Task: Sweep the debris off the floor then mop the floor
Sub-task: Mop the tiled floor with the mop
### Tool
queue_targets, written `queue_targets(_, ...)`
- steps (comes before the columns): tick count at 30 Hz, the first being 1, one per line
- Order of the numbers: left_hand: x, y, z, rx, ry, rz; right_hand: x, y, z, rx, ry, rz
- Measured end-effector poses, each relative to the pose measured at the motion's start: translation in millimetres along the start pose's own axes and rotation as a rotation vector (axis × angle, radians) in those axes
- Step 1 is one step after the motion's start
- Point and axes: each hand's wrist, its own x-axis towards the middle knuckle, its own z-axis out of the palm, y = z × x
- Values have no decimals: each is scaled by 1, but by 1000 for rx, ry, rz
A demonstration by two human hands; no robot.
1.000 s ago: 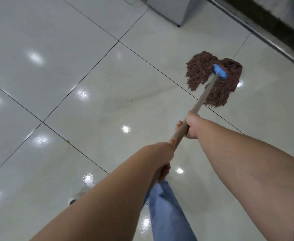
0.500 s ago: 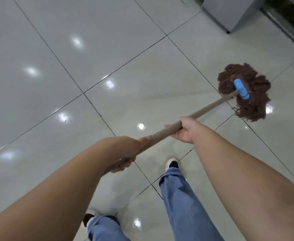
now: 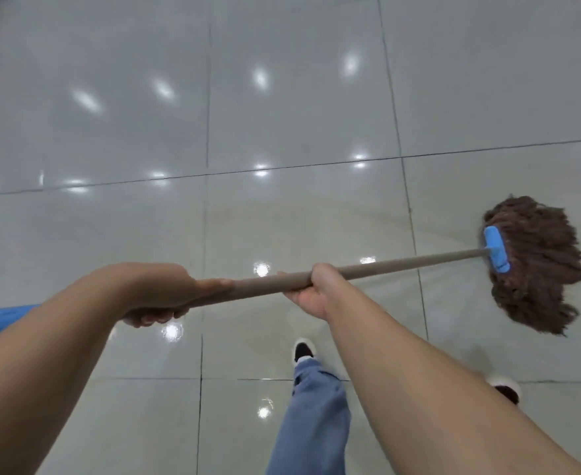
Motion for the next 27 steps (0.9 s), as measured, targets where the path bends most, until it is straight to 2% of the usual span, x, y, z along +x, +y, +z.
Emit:
queue_targets(5,-12,-132,-7,-75,-2,-150,4,104,83,-59,-35,114)
queue_targets(7,-21,-158,-6,-107,-23,-194,-1,129,98,-13,-25,136)
queue_targets(11,-34,-166,-7,-155,-75,-222,1,139,111,260,60,73)
queue_targets(19,-53,-91,-41,-127,-186,-280,-9,76,97,446,93,-11)
queue_targets(27,-68,124,-22,-16,-105,-55,-29,-93,-24,545,123,-253)
